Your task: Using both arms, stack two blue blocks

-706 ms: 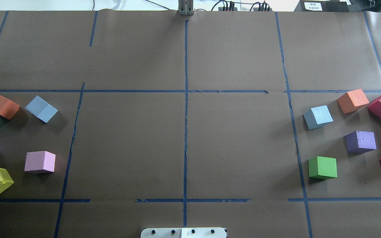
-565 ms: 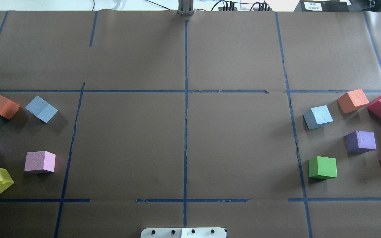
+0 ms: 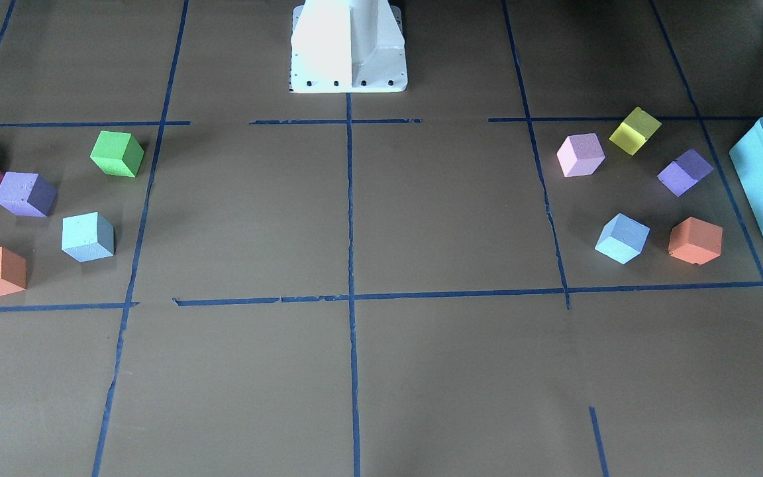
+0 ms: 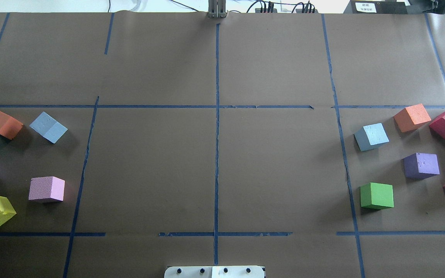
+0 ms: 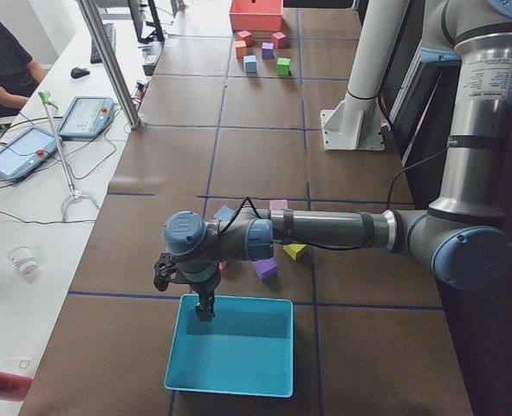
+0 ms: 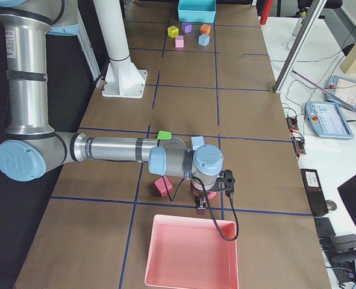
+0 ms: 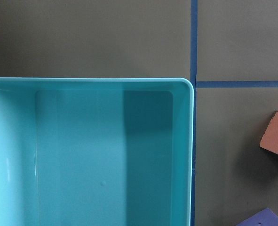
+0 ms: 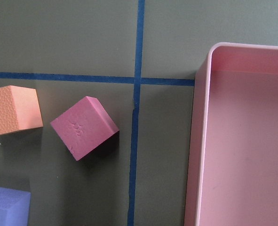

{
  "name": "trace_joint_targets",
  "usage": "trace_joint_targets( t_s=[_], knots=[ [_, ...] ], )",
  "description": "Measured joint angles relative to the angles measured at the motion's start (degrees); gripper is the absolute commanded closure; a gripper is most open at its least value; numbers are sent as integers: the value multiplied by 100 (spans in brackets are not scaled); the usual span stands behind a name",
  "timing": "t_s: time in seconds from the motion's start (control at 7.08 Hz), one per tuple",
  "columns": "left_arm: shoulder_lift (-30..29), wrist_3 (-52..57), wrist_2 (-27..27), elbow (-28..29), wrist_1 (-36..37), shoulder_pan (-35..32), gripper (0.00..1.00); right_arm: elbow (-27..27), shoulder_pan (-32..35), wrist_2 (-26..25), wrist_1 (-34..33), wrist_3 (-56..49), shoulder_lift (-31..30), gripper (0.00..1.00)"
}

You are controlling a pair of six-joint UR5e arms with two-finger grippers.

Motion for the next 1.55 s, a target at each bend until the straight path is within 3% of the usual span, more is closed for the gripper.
trace_joint_targets(
  t_s=[0.85, 1.27, 1.55],
  knots=[
    [-53, 11, -5, -29, 0, 3, 0, 0, 0, 11, 1, 4, -4, 0],
    [-7, 11, -451, -193, -27, 4, 0, 45, 1, 30, 7, 13, 18, 0],
    [-33, -14, -527, -231, -257, 26, 0, 399, 2, 11, -17, 58, 62, 0]
  ],
)
